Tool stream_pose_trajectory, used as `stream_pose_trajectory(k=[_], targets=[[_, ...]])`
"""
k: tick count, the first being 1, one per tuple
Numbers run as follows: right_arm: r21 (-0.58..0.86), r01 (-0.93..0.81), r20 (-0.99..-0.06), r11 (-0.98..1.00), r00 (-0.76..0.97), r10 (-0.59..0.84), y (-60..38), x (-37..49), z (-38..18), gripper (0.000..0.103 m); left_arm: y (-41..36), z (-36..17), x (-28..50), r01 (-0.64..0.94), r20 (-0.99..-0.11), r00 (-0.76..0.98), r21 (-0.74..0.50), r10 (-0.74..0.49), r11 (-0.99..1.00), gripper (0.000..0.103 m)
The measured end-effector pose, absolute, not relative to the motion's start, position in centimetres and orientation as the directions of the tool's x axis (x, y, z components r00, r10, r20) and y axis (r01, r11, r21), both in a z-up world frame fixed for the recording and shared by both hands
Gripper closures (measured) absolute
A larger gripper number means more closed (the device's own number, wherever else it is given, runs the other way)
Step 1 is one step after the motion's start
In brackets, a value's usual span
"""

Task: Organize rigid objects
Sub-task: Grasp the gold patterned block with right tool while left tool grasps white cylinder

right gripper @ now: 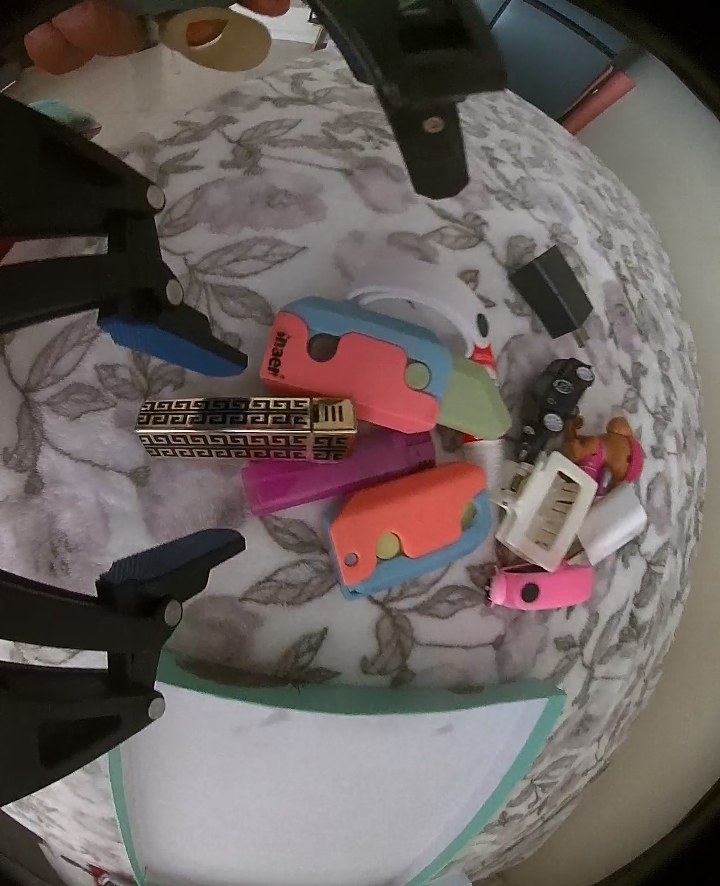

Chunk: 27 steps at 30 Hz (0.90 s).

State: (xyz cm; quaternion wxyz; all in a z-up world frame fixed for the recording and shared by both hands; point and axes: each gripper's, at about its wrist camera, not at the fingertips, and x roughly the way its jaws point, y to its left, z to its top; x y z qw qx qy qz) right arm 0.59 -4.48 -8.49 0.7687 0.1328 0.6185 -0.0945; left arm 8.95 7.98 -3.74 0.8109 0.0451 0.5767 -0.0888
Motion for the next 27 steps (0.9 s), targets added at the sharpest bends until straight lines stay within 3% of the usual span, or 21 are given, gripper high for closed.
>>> stream_pose_trajectory(k=[5,14,21,27], targets=[[0.082,0.32,-0.977,0.944,0.213,0.012,-4.3,0.8,-9.1,0.054,8.4,-4.1,9.2,0.172,-0.945,0.306,-0.068,-0.119,0.983,0.0],[0.086,0.317,-0.977,0.945,0.213,0.017,-4.6,0.7,-9.5,0.058,7.7,-5.0,9.1,0.176,-0.948,0.235,-0.173,-0.212,0.969,0.0],[0.095,0.311,-0.976,0.946,0.216,0.027,-4.5,0.5,-9.5,0.064,8.1,-4.9,9.3,0.147,-0.948,0.258,-0.152,-0.186,0.977,0.0],[0.133,0.311,-0.972,0.941,0.227,0.062,-5.0,0.1,-8.8,0.075,8.0,-5.0,9.3,0.143,-0.944,0.266,-0.161,-0.195,0.976,0.0]])
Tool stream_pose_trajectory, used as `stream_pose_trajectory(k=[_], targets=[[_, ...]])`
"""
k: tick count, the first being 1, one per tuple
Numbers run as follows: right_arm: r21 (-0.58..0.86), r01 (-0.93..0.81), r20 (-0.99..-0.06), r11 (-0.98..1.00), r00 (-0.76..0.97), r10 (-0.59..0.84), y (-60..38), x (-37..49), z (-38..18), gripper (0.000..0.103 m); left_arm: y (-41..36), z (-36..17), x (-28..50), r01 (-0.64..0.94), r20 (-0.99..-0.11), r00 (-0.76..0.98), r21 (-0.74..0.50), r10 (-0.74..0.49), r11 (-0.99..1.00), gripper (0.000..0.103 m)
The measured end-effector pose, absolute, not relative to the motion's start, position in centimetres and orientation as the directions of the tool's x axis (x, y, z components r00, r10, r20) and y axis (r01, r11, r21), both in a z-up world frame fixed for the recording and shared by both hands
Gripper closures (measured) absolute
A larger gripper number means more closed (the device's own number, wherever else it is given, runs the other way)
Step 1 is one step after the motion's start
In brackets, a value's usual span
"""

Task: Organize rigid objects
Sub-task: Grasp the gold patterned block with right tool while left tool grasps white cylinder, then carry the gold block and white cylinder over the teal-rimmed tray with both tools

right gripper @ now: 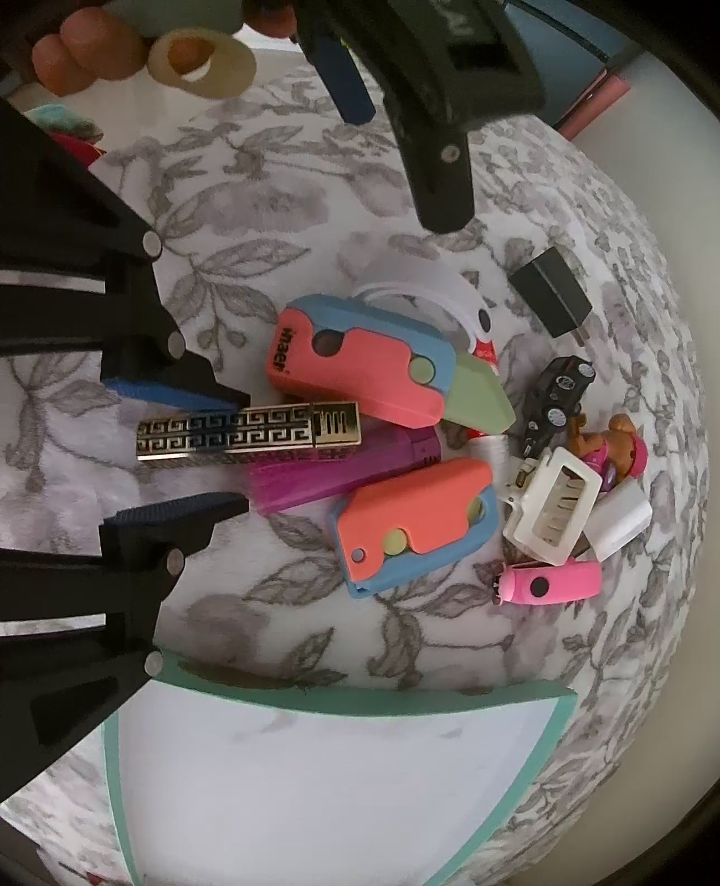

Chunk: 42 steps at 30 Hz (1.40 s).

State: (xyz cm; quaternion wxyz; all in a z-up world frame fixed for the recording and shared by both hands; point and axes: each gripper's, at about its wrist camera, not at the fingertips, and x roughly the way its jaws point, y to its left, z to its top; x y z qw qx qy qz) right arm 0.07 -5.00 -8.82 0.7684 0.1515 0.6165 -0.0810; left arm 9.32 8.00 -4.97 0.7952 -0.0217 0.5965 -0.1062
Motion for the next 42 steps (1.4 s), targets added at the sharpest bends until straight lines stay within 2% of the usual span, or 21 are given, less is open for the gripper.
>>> stream_pose_trajectory(k=[2,11,12,14,16,17,20,25,29,42], targets=[[0.156,0.317,-0.969,0.935,0.234,0.082,-5.4,-0.1,-8.6,0.08,7.9,-4.9,9.4,0.146,-0.939,0.281,-0.16,-0.196,0.976,0.0],[0.218,0.364,-0.959,0.906,0.254,0.129,-7.4,-0.9,-8.1,0.08,4.9,-5.2,9.2,0.259,-0.942,0.28,-0.111,-0.184,0.959,0.0],[0.22,0.366,-0.958,0.904,0.256,0.129,-7.9,-1.0,-8.2,0.08,4.5,-5.1,9.1,0.273,-0.941,0.284,-0.103,-0.182,0.956,0.003],[0.225,0.372,-0.957,0.901,0.258,0.133,-8.5,-1.2,-8.1,0.08,3.8,-5.0,8.9,0.3,-0.939,0.294,-0.089,-0.181,0.95,0.011],[0.231,0.378,-0.956,0.897,0.258,0.138,-8.8,-1.1,-8.2,0.08,3.2,-5.2,8.9,0.326,-0.94,0.289,-0.082,-0.182,0.942,0.025],[0.233,0.378,-0.956,0.896,0.258,0.14,-8.9,-1.3,-8.2,0.08,2.9,-5.4,8.9,0.334,-0.941,0.286,-0.079,-0.181,0.939,0.027],[0.234,0.378,-0.956,0.896,0.258,0.14,-8.9,-1.4,-8.2,0.08,2.3,-5.7,8.8,0.363,-0.939,0.284,-0.079,-0.192,0.928,0.042],[0.238,0.381,-0.955,0.893,0.257,0.145,-8.8,-1.2,-8.2,0.08,1.5,-5.9,8.5,0.405,-0.932,0.264,-0.127,-0.249,0.906,0.078],[0.246,0.385,-0.954,0.889,0.259,0.152,-8.9,-1.5,-8.1,0.081,1.2,-5.8,8.2,0.413,-0.929,0.294,-0.088,-0.224,0.907,0.083],[0.311,0.385,-0.928,0.869,0.32,0.19,-9.5,-2.7,-6.2,0.086,3.1,-3.3,8.3,0.343,-0.904,0.37,-0.082,-0.215,0.936,0.084]])
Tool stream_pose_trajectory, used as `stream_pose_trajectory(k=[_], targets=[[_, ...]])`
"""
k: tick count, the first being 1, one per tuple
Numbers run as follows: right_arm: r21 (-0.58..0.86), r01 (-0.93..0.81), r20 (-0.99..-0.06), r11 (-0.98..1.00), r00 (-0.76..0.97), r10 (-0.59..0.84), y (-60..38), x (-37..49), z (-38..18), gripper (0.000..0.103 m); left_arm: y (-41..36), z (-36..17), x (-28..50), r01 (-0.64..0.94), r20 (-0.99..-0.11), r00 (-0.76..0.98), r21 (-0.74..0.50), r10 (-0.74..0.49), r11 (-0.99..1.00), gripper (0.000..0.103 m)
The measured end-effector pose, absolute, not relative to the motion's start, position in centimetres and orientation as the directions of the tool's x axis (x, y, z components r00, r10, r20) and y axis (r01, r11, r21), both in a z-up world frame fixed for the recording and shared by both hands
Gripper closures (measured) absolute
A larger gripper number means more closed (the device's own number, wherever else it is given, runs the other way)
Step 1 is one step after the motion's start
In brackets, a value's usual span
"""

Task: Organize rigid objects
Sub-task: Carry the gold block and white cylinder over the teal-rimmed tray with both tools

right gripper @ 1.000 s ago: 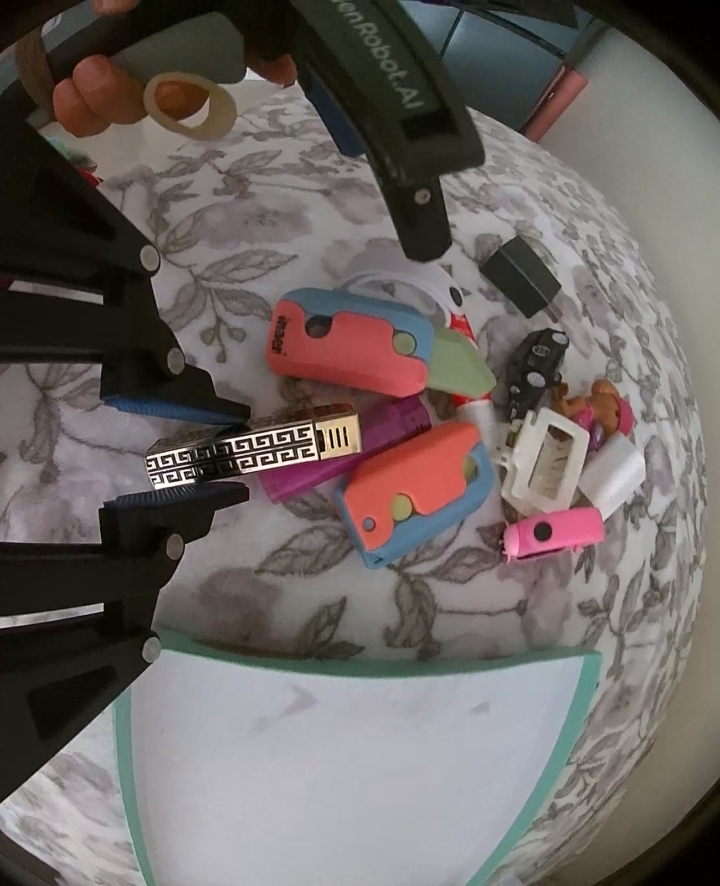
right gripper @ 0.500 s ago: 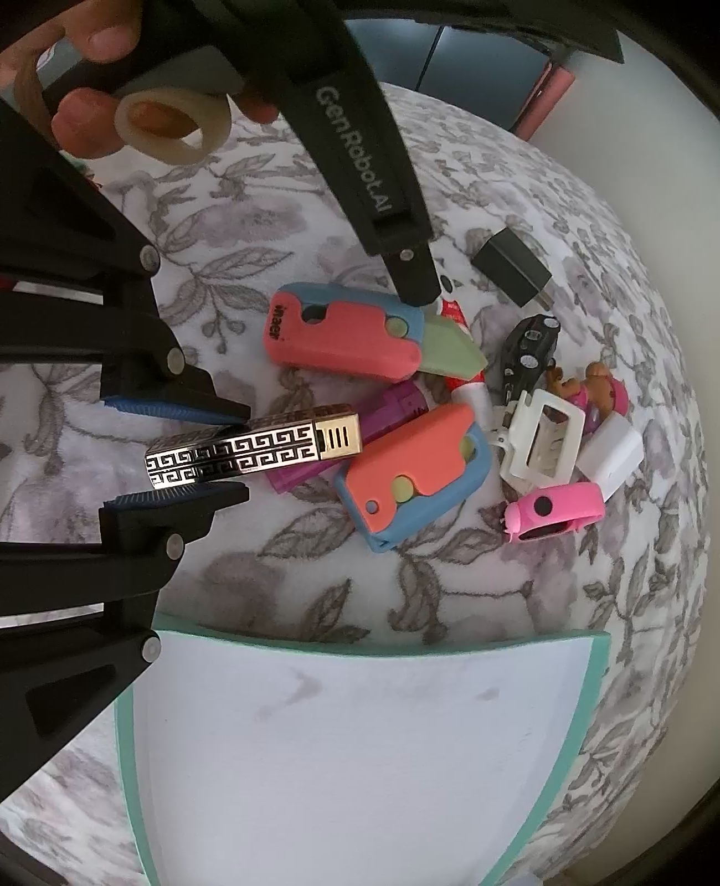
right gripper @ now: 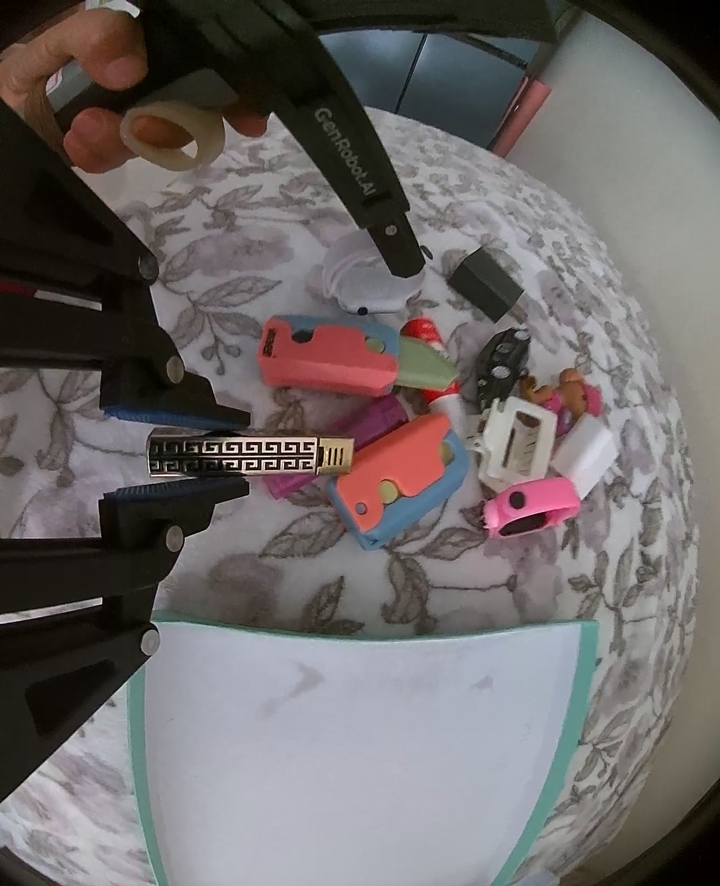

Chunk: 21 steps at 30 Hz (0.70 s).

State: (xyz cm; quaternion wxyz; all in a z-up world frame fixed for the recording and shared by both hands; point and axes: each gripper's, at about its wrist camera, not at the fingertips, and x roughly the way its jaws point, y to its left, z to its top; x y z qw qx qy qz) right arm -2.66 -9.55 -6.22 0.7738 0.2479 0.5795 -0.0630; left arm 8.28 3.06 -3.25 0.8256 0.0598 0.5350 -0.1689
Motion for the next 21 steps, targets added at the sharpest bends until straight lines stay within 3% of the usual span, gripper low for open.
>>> stream_pose_trajectory(k=[21], targets=[[0.377,0.372,-0.856,0.848,0.488,0.167,-11.5,-4.4,-0.6,0.086,1.0,2.9,6.4,0.381,-0.863,0.44,-0.071,-0.249,0.922,0.084]])
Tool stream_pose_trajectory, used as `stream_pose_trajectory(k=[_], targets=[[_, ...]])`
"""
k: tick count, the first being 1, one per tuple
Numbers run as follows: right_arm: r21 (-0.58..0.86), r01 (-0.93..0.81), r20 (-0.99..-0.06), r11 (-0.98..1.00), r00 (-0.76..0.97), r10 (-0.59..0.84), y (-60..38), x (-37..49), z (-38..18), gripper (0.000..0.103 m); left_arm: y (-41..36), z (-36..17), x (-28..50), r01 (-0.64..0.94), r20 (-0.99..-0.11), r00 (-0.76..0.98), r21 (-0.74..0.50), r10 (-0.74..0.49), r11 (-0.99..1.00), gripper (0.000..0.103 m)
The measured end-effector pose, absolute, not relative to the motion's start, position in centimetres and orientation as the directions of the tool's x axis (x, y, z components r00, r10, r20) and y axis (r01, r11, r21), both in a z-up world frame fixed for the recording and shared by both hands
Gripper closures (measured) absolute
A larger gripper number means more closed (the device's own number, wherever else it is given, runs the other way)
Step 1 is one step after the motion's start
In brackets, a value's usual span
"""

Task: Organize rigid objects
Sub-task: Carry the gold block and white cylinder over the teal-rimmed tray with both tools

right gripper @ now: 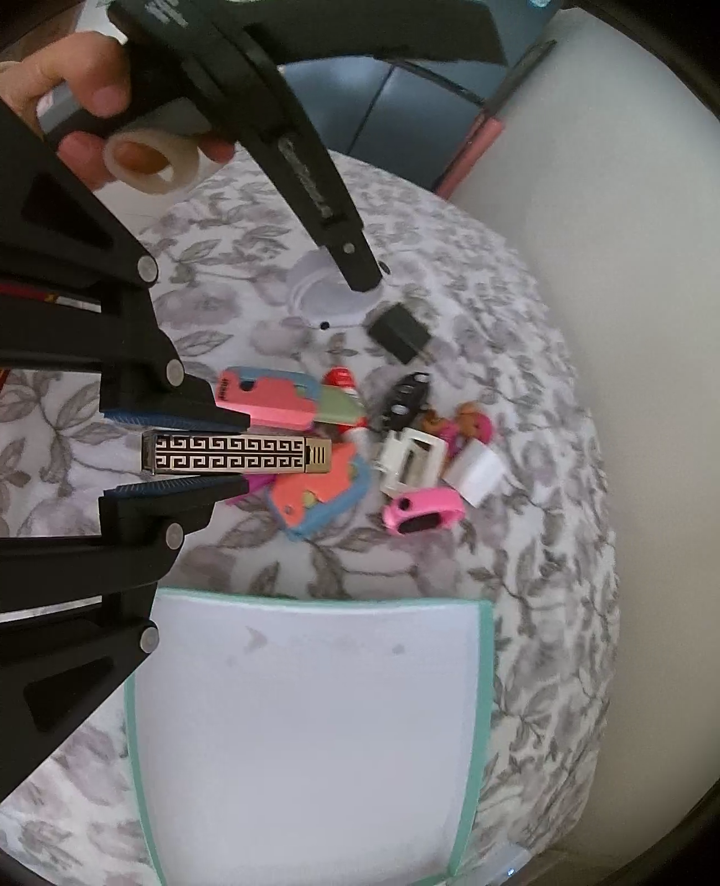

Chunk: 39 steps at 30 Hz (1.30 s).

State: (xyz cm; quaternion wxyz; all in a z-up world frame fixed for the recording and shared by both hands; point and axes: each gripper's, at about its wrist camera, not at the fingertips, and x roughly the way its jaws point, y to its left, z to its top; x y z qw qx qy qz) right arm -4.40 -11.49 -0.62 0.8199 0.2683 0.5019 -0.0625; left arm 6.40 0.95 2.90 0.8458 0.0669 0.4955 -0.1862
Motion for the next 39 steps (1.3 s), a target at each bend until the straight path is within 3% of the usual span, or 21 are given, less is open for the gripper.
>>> stream_pose_trajectory(k=[10,28,39], targets=[[0.281,0.499,-0.864,0.82,0.504,-0.011,-15.9,-5.9,0.4,0.086,-5.3,4.5,4.8,0.473,-0.864,0.409,-0.075,-0.294,0.878,0.084],[0.158,0.73,-0.872,0.665,0.42,-0.253,-26.0,-10.1,-0.3,0.086,-15.9,1.2,2.0,0.584,-0.893,0.338,-0.05,-0.299,0.81,0.084],[0.111,0.762,-0.882,0.638,0.372,-0.291,-27.6,-9.7,-1.2,0.086,-18.8,-1.4,1.7,0.605,-0.904,0.324,-0.029,-0.279,0.796,0.083]])
